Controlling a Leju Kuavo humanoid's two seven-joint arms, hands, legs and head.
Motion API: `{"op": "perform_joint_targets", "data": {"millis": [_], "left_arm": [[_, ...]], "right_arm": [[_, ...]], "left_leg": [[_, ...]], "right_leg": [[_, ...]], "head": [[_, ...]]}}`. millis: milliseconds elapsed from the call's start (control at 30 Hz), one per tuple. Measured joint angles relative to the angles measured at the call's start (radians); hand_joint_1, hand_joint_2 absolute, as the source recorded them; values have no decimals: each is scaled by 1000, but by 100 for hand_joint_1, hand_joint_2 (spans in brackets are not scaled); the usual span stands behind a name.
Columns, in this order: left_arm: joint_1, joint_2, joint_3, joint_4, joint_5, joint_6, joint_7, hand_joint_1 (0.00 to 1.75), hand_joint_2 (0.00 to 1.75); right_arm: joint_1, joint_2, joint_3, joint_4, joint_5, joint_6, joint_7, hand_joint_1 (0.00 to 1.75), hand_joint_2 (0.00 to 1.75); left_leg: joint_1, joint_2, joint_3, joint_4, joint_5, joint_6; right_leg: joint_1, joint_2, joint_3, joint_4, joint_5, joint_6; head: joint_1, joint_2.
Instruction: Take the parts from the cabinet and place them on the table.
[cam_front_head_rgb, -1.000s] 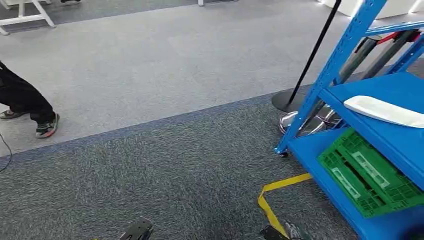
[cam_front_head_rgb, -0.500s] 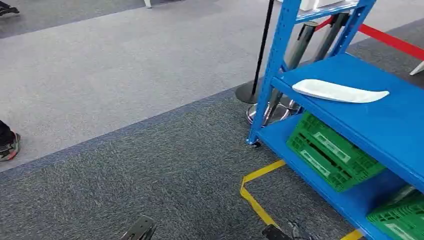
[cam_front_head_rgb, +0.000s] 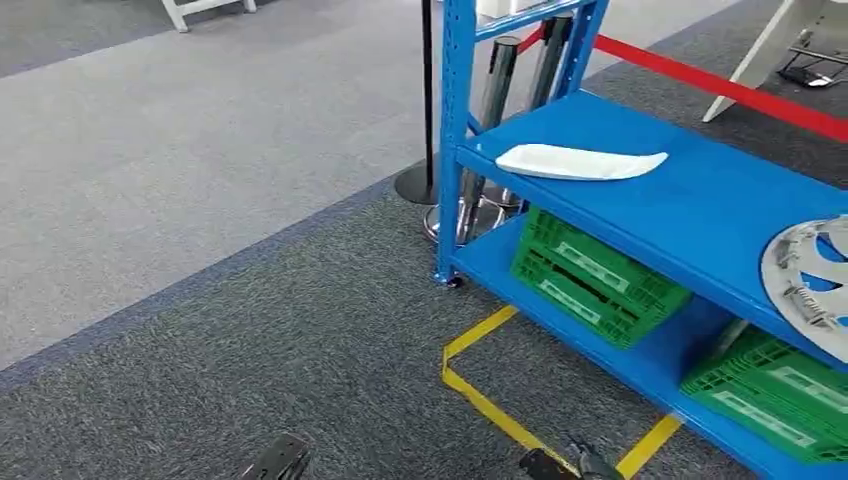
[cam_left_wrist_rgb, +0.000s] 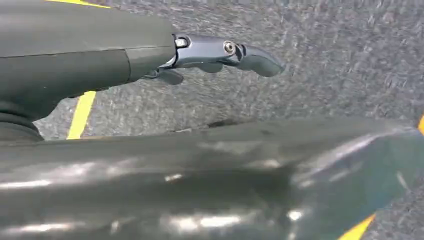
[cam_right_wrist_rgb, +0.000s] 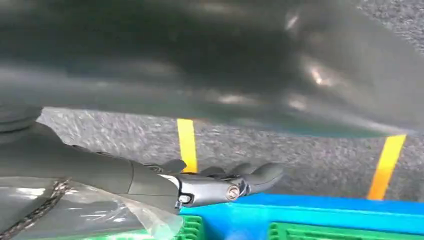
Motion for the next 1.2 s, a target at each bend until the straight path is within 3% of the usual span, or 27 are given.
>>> {"op": "perform_joint_targets", "data": {"millis": [33, 67, 133, 167, 200, 267, 300, 333, 367, 400, 500, 533, 567, 633, 667, 700, 733, 800, 833, 867, 967, 1000, 1033, 1067, 1100, 1167, 1200], "left_arm": [[-2, 2, 0, 0, 0, 0, 0, 0, 0], [-1, 0, 0, 0, 0, -2, 0, 0, 0], [7, -1, 0, 0, 0, -2, 0, 0, 0], [8, -1, 0, 0, 0, -3, 0, 0, 0], [7, 0, 0, 0, 0, -3, 0, 0, 0], [5, -2, 0, 0, 0, -3, 0, 0, 0], [5, -2, 0, 0, 0, -4, 0, 0, 0], [5, -2, 0, 0, 0, -5, 0, 0, 0], [4, -1, 0, 0, 0, -4, 0, 0, 0], [3, -1, 0, 0, 0, -4, 0, 0, 0], [0, -3, 1, 0, -1, -2, 1, 0, 0], [-1, -2, 0, 0, -1, -2, 1, 0, 0], [-1, -2, 0, 0, -1, -2, 0, 0, 0], [5, -1, 1, 0, -2, -2, 1, 0, 0], [8, -1, 1, 0, -2, -2, 1, 0, 0], [10, 0, 1, 0, -2, -2, 1, 0, 0], [10, 0, 1, 0, -2, -2, 1, 0, 0], [8, 0, 1, 0, -3, -2, 1, 0, 0], [8, 0, 1, 0, -3, -2, 1, 0, 0], [9, 3, 2, 0, -3, -2, 1, 0, 0], [7, 3, 3, 0, -4, -1, 2, 0, 0], [6, 3, 3, 0, -5, 0, 2, 0, 0], [5, 0, 4, 0, -5, 0, 2, 0, 0], [5, 0, 4, 0, -6, 2, 2, 0, 0], [6, 1, 5, 0, -7, 2, 2, 0, 0], [13, 2, 5, 0, -8, 1, 2, 0, 0], [14, 2, 5, 0, -10, 1, 2, 0, 0]], "right_arm": [[1, 0, 0, 0, 0, 0, 0, 0, 0], [-3, 0, 0, 0, 0, 0, 0, 0, 0], [-7, 0, 0, 0, 0, 0, 0, 0, 0], [-4, 0, 0, 0, 0, 0, 1, 0, 0], [1, 0, 0, 0, 0, 0, 1, 0, 0], [4, 0, 0, 0, 0, 0, 2, 0, 0], [3, 0, 0, 0, -1, 0, 2, 0, 0], [-1, 0, 0, 0, -1, 0, 2, 0, 0], [-4, 0, 0, 0, -1, 0, 2, 0, 0], [-4, 0, 0, -1, 0, 0, 2, 0, 0], [2, 0, 0, -1, -1, 0, 3, 0, 0], [4, 0, 0, -2, 0, 0, 2, 0, 0], [1, 0, 0, -2, 0, 0, 3, 0, 0], [-2, 2, 0, -2, 0, 0, 3, 0, 0], [-1, 1, 0, -2, 0, 0, 3, 0, 0], [1, 1, 0, -1, 1, 0, 3, 0, 0], [3, 1, 0, -1, 2, 0, 3, 0, 0], [3, 2, 0, -2, 2, 0, 3, 0, 0], [2, 3, 0, -2, 2, 0, 3, 0, 0], [0, 5, 0, -2, 2, -1, 3, 0, 0], [4, 5, 0, -2, 9, -11, 2, 0, 0], [7, 5, 0, -2, 10, -13, 3, 0, 0], [9, 4, -1, -2, 11, -14, 4, 0, 0], [8, 4, -1, -2, 11, -16, 5, 0, 0], [2, 4, 0, -2, 12, -16, 6, 0, 0], [-3, 4, -1, -2, 13, -16, 7, 0, 0], [-1, 5, 0, -2, 14, -15, 7, 0, 0]], "left_leg": [[-3, 9, 3, -7, 4, 3], [-3, 27, 2, -9, 4, 7], [-7, 63, 1, -8, 3, 8], [-7, 80, 0, -7, 2, 8], [-7, 93, -1, -7, 1, 7], [-6, 117, 2, -4, -3, 1], [-5, 128, 4, 1, -7, -4], [-7, 138, 5, 8, -13, -12], [-14, 146, 3, 15, -19, -20], [-14, 151, 4, 14, -18, -22], [-10, 174, 11, 15, -24, -36], [-5, 133, 8, 28, -40, -43], [-4, 89, -14, 82, -79, -45], [-4, 66, -88, 251, -158, -47], [-5, 63, -122, 320, -178, -47], [-5, 61, -135, 339, -172, -45], [-5, 60, -125, 312, -140, -41], [-5, 40, -62, 156, -39, -29], [-5, 0, -30, 75, 2, -21], [-2, -41, -19, 49, -5, -15], [-6, -22, -19, 30, -13, -15], [-4, -14, -16, 19, -7, -9], [4, -3, -11, 7, 0, -5], [2, 4, -8, 2, 3, -1], [0, 14, -9, 2, 4, 0], [-4, 38, -10, 3, 3, 2], [-4, 46, -11, 4, 2, 2]], "right_leg": [[8, -56, -13, 16, -18, 2], [7, -104, -44, 77, -61, 5], [5, -135, -115, 234, -137, 14], [3, -138, -137, 289, -152, 19], [0, -141, -134, 291, -143, 24], [-4, -153, -57, 167, -75, 28], [-4, -174, 1, 69, -37, 29], [-1, -221, 39, -9, -41, 28], [3, -212, 49, -8, -38, 11], [5, -200, 46, -3, -39, 1], [3, -173, 44, -5, -36, -17], [0, -164, 43, -6, -33, -21], [-2, -155, 42, -6, -32, -26], [-1, -130, 41, -5, -31, -32], [0, -115, 41, -5, -31, -32], [1, -102, 42, -5, -31, -32], [2, -87, 44, -4, -31, -32], [2, -56, 48, -4, -31, -31], [2, -45, 49, -4, -31, -31], [6, -35, 44, 0, -31, -25], [-6, -8, 26, -5, -21, -3], [-4, -1, 26, -7, -20, 6], [-6, -14, 17, -4, -27, 8], [2, -77, 0, 36, -56, 11], [3, -118, -40, 118, -100, 15], [1, -138, -116, 276, -163, 21], [0, -140, -135, 317, -169, 23]], "head": [[2, 0], [14, 0], [14, 0], [14, 0], [14, 0], [14, 0], [14, 0], [15, 0], [13, 0], [9, 0], [11, 0], [8, 0], [5, 0], [3, 0], [4, 0], [4, 0], [4, 0], [3, 0], [4, 0], [7, 0], [0, 0], [1, 0], [1, 0], [8, 0], [12, 0], [10, 0], [10, 0]]}}
